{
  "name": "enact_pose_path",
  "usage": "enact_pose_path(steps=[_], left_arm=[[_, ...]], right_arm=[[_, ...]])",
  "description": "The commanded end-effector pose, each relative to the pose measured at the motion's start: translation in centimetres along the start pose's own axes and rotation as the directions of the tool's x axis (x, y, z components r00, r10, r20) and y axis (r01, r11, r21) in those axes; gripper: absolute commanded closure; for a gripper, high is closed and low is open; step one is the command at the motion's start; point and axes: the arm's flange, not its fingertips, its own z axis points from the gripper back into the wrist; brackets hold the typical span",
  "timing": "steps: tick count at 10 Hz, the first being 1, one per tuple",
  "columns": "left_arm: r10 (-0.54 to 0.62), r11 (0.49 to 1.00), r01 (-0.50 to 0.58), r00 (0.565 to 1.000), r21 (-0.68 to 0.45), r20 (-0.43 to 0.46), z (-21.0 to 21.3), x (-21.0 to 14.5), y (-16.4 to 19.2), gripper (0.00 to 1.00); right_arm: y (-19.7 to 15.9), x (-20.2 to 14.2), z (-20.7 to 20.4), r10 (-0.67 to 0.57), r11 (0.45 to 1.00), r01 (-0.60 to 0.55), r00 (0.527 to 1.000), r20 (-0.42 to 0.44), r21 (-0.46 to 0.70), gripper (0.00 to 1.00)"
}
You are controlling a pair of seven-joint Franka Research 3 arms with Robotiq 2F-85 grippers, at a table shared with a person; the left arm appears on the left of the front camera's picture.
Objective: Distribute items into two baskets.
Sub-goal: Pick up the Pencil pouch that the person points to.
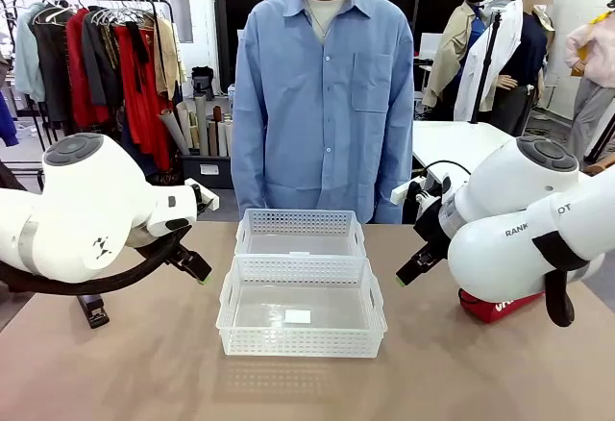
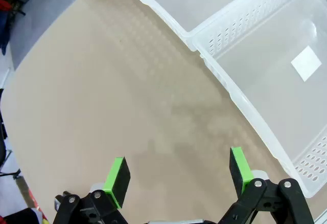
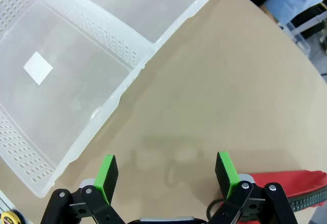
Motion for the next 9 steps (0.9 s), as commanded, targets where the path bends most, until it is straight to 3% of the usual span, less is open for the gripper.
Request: enact_pose_path(steps=[1,6,9], left_arm=[[0.000,1.000,0.000,1.000,0.000,0.000,0.0,0.0,0.0,0.00],[0.000,1.000,0.000,1.000,0.000,0.000,0.0,0.0,0.0,0.00],[0.062,0.998,-0.062,0.998,0.023,0.021,2.2,0.5,2.6,0.00]], right_arm=[[0.0,0.0,0.0,0.000,1.000,0.000,1.000,0.000,0.000,0.00],[0.0,0.0,0.0,0.000,1.000,0.000,1.000,0.000,0.000,0.00],[-1.9,0.6,1.3,-0.051,0.998,0.050,0.999,0.014,0.040,0.00]])
